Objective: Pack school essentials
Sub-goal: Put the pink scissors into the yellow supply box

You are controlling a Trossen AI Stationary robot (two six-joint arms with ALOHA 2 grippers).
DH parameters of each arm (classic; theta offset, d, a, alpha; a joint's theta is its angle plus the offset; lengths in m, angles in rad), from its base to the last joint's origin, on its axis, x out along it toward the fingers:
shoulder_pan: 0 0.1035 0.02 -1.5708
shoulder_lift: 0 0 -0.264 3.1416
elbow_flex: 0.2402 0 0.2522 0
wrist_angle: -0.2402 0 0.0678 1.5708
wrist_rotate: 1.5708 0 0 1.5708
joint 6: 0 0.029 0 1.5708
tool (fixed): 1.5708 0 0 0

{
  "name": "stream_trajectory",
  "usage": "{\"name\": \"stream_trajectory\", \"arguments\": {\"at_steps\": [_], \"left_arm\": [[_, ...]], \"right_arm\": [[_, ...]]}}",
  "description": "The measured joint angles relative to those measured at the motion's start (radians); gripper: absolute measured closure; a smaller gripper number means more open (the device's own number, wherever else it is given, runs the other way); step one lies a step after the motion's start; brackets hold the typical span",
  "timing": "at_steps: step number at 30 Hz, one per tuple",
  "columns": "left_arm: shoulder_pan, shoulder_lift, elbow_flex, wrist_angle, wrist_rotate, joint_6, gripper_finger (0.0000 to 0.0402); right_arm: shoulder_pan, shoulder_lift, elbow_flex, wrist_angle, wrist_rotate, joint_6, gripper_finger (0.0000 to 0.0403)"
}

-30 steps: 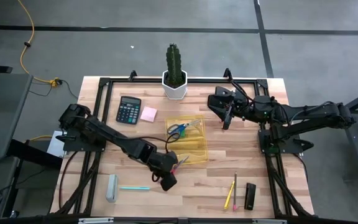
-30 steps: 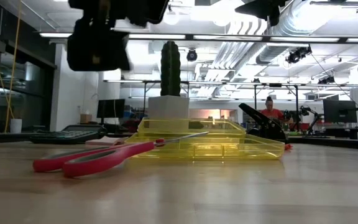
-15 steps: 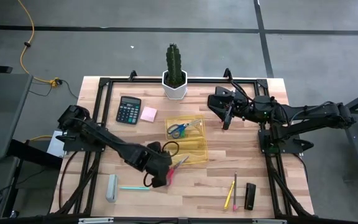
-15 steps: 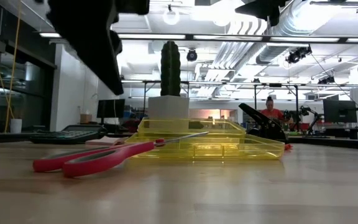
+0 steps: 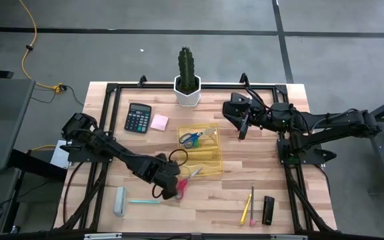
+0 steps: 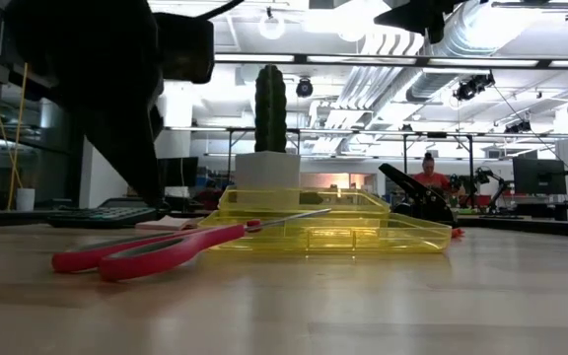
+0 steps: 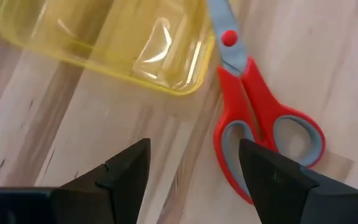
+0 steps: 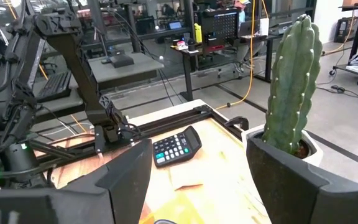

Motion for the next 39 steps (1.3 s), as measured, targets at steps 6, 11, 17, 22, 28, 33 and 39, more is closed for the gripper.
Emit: {"name": "stream_trajectory", "arguments": {"at_steps": [6, 11, 17, 22, 28, 33, 39], "left_arm": [[0.007, 0.031, -0.010, 0.060, 0.047, 0.083, 0.0170], [0.013, 0.071, -0.009, 0.052, 0.058, 0.077, 0.0170], [0.013, 0.085, -0.008, 0.057, 0.052, 0.068, 0.0170], [0.012, 0.105, -0.006, 0.066, 0.044, 0.068, 0.0178], [0.013, 0.128, -0.004, 0.056, 0.039, 0.057, 0.0247], [0.014, 0.116, -0.005, 0.052, 0.044, 0.040, 0.0356], [0.027, 0.078, -0.010, 0.007, 0.106, 0.054, 0.0379]], "right_arm": [[0.000, 0.000, 0.000, -0.013, 0.007, 0.000, 0.0149], [0.000, 0.000, 0.000, -0.022, 0.007, 0.000, 0.0149], [0.000, 0.000, 0.000, -0.021, 0.007, 0.000, 0.0149], [0.000, 0.000, 0.000, -0.022, 0.008, 0.000, 0.0149], [0.000, 0.000, 0.000, -0.029, 0.008, 0.000, 0.0149], [0.000, 0.000, 0.000, -0.034, 0.008, 0.000, 0.0149], [0.000, 0.000, 0.000, -0.035, 0.008, 0.000, 0.0149]]}}
